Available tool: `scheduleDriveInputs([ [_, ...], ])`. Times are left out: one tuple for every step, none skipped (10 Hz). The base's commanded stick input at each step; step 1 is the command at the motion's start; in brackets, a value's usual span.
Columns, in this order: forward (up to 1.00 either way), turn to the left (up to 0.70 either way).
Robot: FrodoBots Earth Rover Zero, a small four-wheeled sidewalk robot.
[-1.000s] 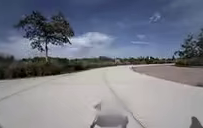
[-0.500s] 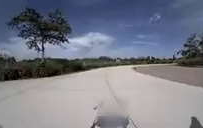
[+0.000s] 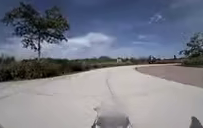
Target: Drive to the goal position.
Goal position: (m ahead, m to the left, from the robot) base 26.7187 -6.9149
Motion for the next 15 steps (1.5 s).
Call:
scheduleDriveInputs([
  [0.85,0.0],
  [0.85,0.0],
  [0.85,0.0],
  [0.85,0.0],
  [0.85,0.0],
  [0.85,0.0],
  [0.85,0.0],
  [0.85,0.0],
  [0.85,0.0],
  [0.85,0.0],
  [0.85,0.0],
  [0.85,0.0],
  [0.85,0.0],
  [0.85,0.0],
  [0.85,0.0],
])
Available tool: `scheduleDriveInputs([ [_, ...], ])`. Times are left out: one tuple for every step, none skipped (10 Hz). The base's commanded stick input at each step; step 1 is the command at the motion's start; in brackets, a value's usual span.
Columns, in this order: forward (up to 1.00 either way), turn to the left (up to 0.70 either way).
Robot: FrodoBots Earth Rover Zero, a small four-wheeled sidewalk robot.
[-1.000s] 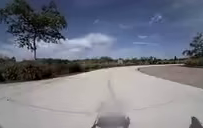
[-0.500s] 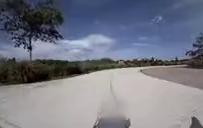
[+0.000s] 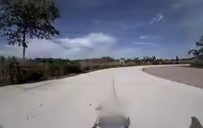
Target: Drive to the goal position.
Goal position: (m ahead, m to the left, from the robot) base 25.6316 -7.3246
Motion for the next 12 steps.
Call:
scheduleDriveInputs([
  [0.85,-0.33],
  [0.85,-0.34],
  [0.85,-0.34],
  [0.85,-0.17],
  [0.85,0.0],
  [0.85,0.0],
  [0.85,-0.09],
  [0.85,-0.25],
  [0.85,-0.34],
  [0.85,-0.34],
  [0.85,0.0],
  [0.85,-0.13],
])
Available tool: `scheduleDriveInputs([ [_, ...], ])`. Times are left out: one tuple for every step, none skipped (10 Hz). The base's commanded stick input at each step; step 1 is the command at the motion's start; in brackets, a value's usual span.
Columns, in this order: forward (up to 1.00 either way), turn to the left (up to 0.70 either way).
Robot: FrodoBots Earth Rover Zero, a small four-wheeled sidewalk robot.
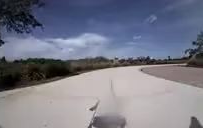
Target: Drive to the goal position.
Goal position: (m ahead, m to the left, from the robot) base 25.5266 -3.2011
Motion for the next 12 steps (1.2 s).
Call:
scheduleDriveInputs([
  [0.85,-0.34],
  [0.85,-0.34],
  [0.85,-0.23],
  [0.85,0.0],
  [0.85,0.0],
  [0.85,0.0],
  [0.85,-0.13],
  [0.85,-0.26],
  [0.85,-0.34],
  [0.85,-0.02],
  [0.85,-0.2],
  [0.85,-0.26],
])
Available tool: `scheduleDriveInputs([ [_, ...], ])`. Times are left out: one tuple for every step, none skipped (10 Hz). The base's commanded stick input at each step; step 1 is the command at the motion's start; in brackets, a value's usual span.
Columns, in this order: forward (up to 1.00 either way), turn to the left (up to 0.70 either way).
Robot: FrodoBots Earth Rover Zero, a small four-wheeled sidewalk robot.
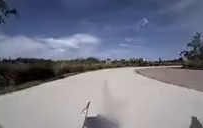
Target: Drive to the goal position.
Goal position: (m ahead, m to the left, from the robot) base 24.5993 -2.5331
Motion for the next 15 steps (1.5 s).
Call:
scheduleDriveInputs([
  [0.85,-0.03],
  [0.85,0.0],
  [0.85,0.0],
  [0.85,0.0],
  [0.85,0.0],
  [0.85,0.0],
  [0.85,0.0],
  [0.85,0.0],
  [0.85,0.0],
  [0.85,-0.06],
  [0.85,-0.14],
  [0.85,-0.31],
  [0.85,0.0],
  [0.85,0.0],
  [0.85,0.0],
])
